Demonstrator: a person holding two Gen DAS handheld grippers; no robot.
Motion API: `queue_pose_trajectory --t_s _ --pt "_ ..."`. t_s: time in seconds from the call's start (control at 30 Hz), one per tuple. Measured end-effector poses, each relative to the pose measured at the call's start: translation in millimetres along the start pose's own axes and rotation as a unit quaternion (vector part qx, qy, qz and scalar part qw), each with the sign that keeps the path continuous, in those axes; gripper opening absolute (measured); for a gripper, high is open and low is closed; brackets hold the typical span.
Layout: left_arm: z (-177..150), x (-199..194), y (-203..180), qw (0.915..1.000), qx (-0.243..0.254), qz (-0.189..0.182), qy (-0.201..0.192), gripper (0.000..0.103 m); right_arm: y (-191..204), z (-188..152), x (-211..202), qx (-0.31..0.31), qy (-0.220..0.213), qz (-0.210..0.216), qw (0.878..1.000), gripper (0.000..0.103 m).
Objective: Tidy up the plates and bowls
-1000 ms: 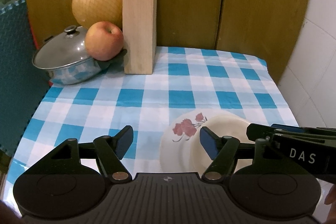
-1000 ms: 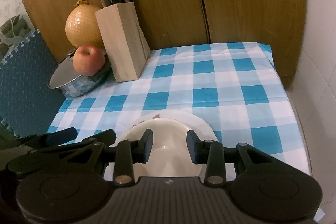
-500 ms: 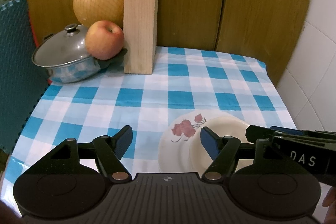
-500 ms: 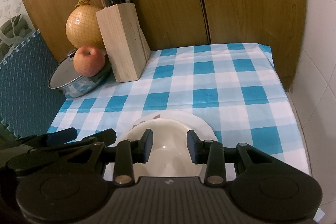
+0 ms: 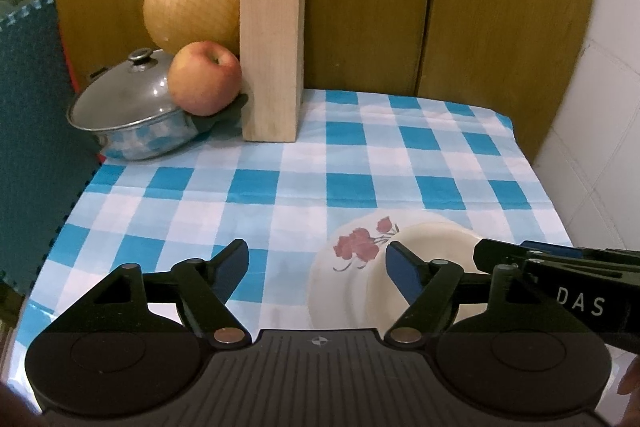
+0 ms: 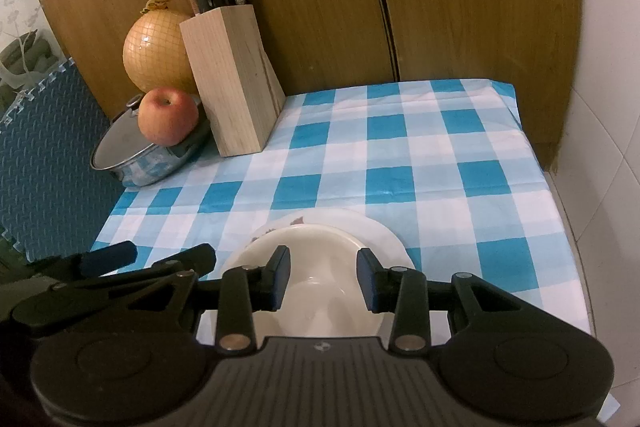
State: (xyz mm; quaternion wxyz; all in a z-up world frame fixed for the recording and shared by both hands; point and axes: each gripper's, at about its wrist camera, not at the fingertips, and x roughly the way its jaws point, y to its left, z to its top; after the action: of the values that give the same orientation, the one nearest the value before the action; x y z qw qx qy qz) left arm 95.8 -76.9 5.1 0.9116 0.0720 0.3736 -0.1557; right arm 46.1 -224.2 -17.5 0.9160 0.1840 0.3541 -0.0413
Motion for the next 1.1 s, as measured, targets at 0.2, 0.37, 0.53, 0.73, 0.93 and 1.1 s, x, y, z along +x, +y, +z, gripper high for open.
queue_pose_trajectory --t_s 0.2,0.37,0.53,0.73,0.93,1.1 --pt "-0.2 -3.6 -3.7 0.9997 0.015 0.013 -0.017 0.081 -1.2 -1.3 0.4 0.002 -0.003 0.001 1.000 0.031" --pt "0.0 -4.2 -4.5 0.9994 0.019 0.018 -0.020 0.082 -1.3 -1.3 0.0 0.002 -0.004 0.001 1.000 0.031" --pt "-0.3 -5.6 -4.4 0.9990 0.022 0.024 -0.028 0.085 -1.7 -1.7 -0.3 0.005 -0.007 0.002 1.000 0.031" --pt "-0.4 -7.6 -1.8 0.9986 0.018 0.028 -0.042 0.092 -3.6 -1.2 -5.7 0.014 -0.017 0.007 1.000 0.031" --pt "1.1 -11.7 0.5 0.9965 0.016 0.048 -0.066 0.103 -3.9 0.3 -8.3 0.019 -0.026 0.011 0.999 0.031" --pt "1.3 -14.3 0.0 0.9960 0.018 0.049 -0.072 0.103 -4.5 1.0 -8.4 0.022 -0.027 0.012 0.999 0.032"
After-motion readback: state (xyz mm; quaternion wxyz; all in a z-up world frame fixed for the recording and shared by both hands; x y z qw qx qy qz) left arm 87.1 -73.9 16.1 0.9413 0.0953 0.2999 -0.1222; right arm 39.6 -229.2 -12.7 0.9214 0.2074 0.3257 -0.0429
